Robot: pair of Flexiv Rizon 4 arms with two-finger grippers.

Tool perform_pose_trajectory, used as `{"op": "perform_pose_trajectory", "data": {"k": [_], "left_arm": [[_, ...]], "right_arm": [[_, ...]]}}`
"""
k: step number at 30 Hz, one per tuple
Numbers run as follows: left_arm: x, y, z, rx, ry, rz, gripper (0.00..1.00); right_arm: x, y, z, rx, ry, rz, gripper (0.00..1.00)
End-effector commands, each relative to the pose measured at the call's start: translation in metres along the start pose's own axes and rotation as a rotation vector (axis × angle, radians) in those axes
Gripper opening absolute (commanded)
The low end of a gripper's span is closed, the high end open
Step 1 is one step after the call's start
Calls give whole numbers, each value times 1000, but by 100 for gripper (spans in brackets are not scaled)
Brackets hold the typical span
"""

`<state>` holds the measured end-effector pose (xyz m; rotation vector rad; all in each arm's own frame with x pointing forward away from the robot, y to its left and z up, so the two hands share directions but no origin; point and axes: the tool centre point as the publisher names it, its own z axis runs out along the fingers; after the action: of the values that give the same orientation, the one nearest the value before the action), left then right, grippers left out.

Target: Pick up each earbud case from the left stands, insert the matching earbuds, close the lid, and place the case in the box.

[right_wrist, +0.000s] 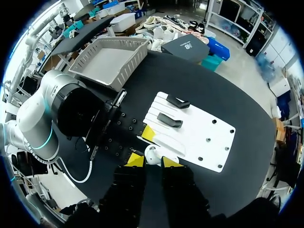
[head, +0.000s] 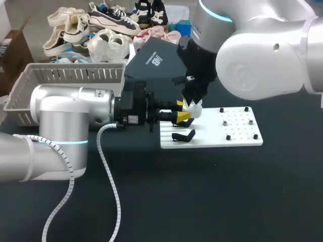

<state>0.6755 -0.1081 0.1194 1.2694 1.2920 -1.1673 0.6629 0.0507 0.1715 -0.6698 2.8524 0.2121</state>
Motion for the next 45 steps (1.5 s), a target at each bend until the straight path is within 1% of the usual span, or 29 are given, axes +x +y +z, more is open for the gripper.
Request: {"op": "perform_pose_trajectory", "data": {"k": [1, 18, 25, 26, 27, 29, 31, 32, 33, 38, 41, 42, 43, 44, 45], "left_arm": [[1, 0, 1, -2, -2, 1, 0], [1, 0, 1, -2, -2, 1, 0], [1, 0, 1, -2, -2, 1, 0], [1, 0, 1, -2, -2, 1, 0], [1, 0, 1, -2, -2, 1, 0], [1, 0, 1, -2, -2, 1, 0], [1, 0, 1, -2, -2, 1, 0], [1, 0, 1, -2, -2, 1, 0], [1, 0, 1, -2, -2, 1, 0], [1, 0, 1, -2, -2, 1, 0], [1, 0, 1, -2, -2, 1, 0], [1, 0, 1, -2, -2, 1, 0], [1, 0, 1, -2, -2, 1, 0], [1, 0, 1, -2, -2, 1, 0], [1, 0, 1, -2, -2, 1, 0]], "right_arm": [[2, -1, 1, -1, -11, 6, 0], [3, -3, 7, -22, -22, 19, 0], [3, -1, 6, -8, -13, 12, 0], [3, -1, 7, -4, -11, 11, 14], [3, -1, 7, -3, -11, 11, 21], [3, 0, 7, -1, -9, 9, 27], [2, 1, 6, 2, -8, 7, 31], [2, 2, 6, 6, -8, 5, 38], [2, 3, 6, 13, -10, 4, 40], [6, 7, -3, 31, -26, -3, 44], [5, 4, -9, 52, -53, 26, 47], [3, 0, -11, 67, -59, 59, 75], [2, -2, -11, 76, -64, 83, 93], [0, -8, -12, 84, -73, 126, 100], [-3, -13, -13, 85, -80, 166, 100]]}}
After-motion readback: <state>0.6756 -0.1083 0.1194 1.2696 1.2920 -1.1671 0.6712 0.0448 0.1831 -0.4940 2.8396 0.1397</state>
